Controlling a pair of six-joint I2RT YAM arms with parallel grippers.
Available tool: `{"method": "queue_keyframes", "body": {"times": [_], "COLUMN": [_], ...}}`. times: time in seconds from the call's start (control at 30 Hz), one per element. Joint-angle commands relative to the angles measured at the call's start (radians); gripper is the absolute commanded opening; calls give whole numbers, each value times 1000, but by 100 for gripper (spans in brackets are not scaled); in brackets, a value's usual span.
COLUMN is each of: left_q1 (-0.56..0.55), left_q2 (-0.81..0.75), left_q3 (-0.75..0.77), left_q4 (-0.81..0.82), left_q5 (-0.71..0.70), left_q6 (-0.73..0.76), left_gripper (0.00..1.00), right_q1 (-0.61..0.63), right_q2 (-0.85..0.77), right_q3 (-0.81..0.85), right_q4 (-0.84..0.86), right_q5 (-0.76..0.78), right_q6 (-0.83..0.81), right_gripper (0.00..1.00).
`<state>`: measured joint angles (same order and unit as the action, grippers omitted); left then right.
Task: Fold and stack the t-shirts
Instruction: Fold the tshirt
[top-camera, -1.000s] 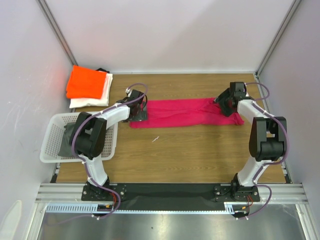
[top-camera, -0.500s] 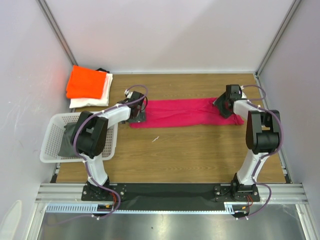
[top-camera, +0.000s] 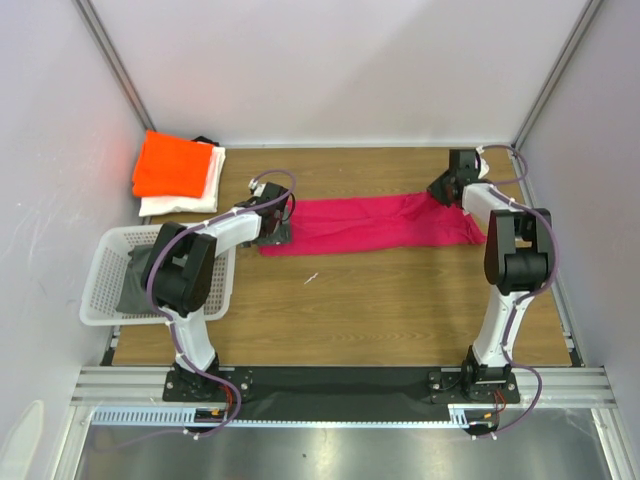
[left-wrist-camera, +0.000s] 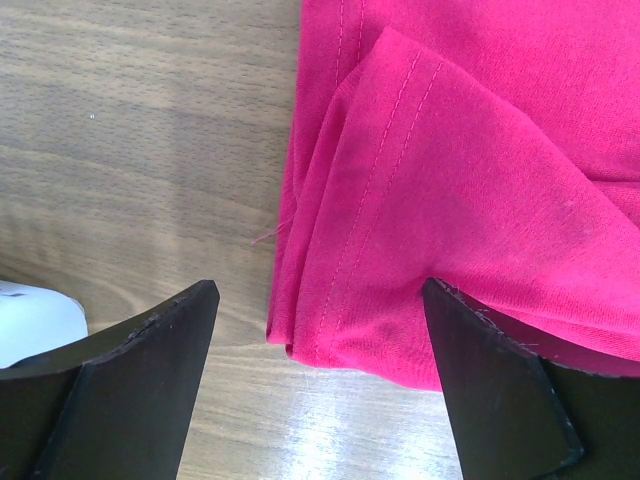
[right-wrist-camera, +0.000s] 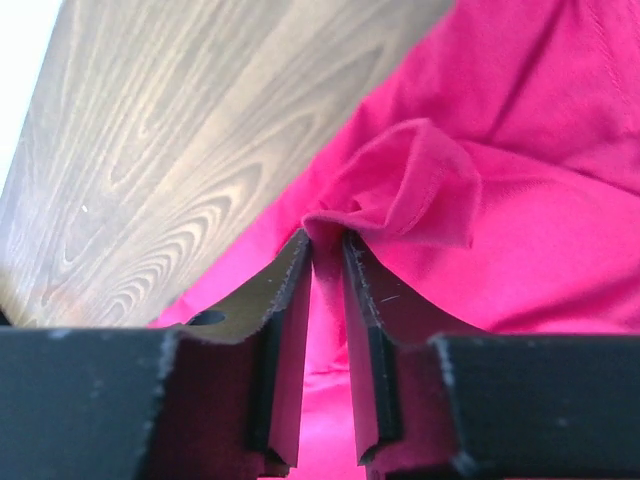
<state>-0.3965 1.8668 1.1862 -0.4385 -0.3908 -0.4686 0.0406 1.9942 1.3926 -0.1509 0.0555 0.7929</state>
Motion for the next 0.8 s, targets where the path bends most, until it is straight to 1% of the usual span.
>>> {"method": "queue_keyframes", "body": {"times": [0.0,0.07,0.13,0.23,0.27,0.33,0.37,0.5,0.6,0.67,0.73,0.77], "left_q1": [7,7,5,7,7,7,7,5,5,4,5,4], "left_q2": [6,6,8,9,9,9,9,-3,-21,-44,-73,-81], "left_q3": [-10,-8,-7,-7,-7,-7,-5,9,33,55,88,101], "left_q4": [3,3,3,3,4,4,4,3,1,-5,-8,-8], "left_q5": [-31,-31,-31,-29,-29,-28,-29,-26,-19,-11,7,18], "left_q6": [-8,-7,-5,-7,-7,-5,-4,10,25,30,41,48], "left_gripper": [89,89,89,89,89,89,90,91,91,91,92,93], "right_q1": [7,7,7,5,7,5,1,-13,-21,-27,-33,-60], "right_q2": [49,75,113,152,163,196,205,216,190,164,140,102], "right_q3": [78,111,161,225,249,308,366,492,561,583,565,540], "right_q4": [25,2,-18,-24,-30,-90,-105,-177,-228,-291,-331,-334], "right_q5": [4,-8,-28,-77,-91,-98,-111,-172,-171,-138,-155,-167], "right_q6": [-23,-32,-44,-70,-80,-112,-130,-214,-314,-352,-371,-409], "right_gripper": [23,24,29,41,49,55,61,67,70,71,71,71]}}
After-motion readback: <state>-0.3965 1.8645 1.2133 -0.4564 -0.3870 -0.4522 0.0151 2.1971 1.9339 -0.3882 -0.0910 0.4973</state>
